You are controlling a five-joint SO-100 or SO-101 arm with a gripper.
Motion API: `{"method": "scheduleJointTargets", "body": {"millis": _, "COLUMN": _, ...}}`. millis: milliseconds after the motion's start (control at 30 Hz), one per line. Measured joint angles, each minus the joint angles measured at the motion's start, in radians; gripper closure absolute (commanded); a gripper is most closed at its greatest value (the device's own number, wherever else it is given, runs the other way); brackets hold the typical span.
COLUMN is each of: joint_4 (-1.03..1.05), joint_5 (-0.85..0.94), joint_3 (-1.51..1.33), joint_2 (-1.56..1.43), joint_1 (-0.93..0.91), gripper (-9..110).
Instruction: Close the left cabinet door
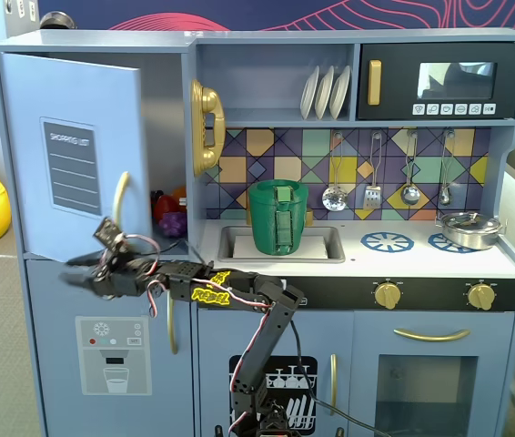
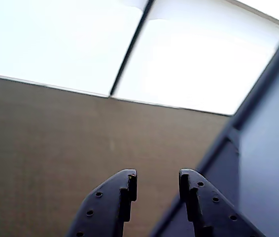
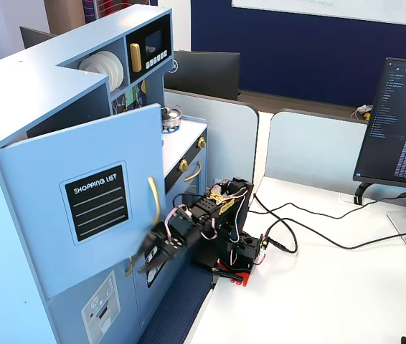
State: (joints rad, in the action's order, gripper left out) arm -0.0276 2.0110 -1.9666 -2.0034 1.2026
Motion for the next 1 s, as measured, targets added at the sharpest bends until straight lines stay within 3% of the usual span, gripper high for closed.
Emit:
{"method": "scheduleJointTargets", "body": {"millis": 267, "joint_4": -0.044, "joint_5": -0.006, "joint_3": 0.002, "joint_2": 0.005, "joint_1": -0.284, "gripper": 101}}
{"method": "scheduleJointTargets", "body": {"millis": 533, "joint_4": 0.02, "joint_5": -0.037, "joint_3": -0.054, "joint_2": -0.067, "joint_1": -0.238, "gripper": 101}}
{"method": "scheduleJointTargets", "body": {"millis": 700, "joint_4": 0.196, "joint_5": -0.1, "joint_3": -0.258, "joint_2": -0.281, "joint_1": -0.293, "gripper": 101}}
{"method": "scheduleJointTargets", "body": {"millis": 1000, "joint_4": 0.79, "joint_5": -0.265, "joint_3": -0.624, "joint_2": -0.624, "joint_1": -0.874, "gripper": 101}}
